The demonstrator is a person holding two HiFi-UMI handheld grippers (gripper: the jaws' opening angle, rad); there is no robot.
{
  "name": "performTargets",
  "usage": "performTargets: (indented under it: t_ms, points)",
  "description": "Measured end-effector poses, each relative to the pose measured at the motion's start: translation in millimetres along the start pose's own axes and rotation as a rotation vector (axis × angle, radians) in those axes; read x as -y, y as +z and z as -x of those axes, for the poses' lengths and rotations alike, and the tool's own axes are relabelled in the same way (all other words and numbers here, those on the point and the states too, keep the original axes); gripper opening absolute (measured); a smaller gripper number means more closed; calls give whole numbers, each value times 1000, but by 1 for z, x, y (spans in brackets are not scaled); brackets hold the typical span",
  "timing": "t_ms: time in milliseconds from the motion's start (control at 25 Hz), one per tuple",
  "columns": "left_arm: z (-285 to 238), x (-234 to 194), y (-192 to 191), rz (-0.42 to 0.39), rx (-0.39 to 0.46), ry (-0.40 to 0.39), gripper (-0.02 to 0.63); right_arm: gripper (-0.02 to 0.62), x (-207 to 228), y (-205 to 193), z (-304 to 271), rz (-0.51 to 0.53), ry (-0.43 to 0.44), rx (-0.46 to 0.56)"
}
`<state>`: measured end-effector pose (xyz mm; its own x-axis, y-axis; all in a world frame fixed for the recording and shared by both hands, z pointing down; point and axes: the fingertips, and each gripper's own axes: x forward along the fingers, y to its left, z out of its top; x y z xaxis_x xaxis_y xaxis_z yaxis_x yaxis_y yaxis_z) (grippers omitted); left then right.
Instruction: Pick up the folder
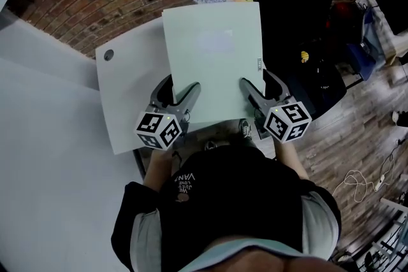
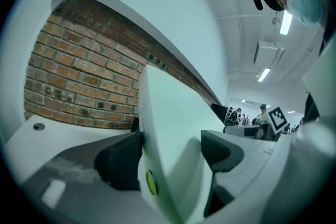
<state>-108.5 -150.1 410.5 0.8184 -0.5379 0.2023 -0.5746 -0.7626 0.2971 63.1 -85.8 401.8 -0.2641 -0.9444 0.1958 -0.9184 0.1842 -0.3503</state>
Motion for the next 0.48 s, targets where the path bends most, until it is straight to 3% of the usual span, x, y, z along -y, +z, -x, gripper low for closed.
performTargets:
  t_ms: [480]
  points:
    - [12, -3, 18, -32, 51, 63, 359, 281, -9, 14, -12, 28, 69, 16]
